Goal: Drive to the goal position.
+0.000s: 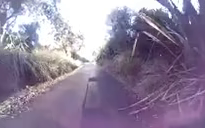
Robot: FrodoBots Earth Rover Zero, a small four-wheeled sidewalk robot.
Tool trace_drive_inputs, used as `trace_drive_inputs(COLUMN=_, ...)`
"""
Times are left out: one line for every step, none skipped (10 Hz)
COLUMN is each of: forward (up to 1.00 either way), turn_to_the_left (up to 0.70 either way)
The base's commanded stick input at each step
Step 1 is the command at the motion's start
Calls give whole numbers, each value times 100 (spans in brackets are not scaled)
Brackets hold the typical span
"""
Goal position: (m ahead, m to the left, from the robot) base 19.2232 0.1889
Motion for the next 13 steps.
trace_drive_inputs(forward=100, turn_to_the_left=28)
trace_drive_inputs(forward=100, turn_to_the_left=19)
trace_drive_inputs(forward=100, turn_to_the_left=0)
trace_drive_inputs(forward=100, turn_to_the_left=0)
trace_drive_inputs(forward=100, turn_to_the_left=0)
trace_drive_inputs(forward=100, turn_to_the_left=0)
trace_drive_inputs(forward=100, turn_to_the_left=0)
trace_drive_inputs(forward=100, turn_to_the_left=0)
trace_drive_inputs(forward=100, turn_to_the_left=0)
trace_drive_inputs(forward=100, turn_to_the_left=0)
trace_drive_inputs(forward=100, turn_to_the_left=0)
trace_drive_inputs(forward=100, turn_to_the_left=0)
trace_drive_inputs(forward=100, turn_to_the_left=0)
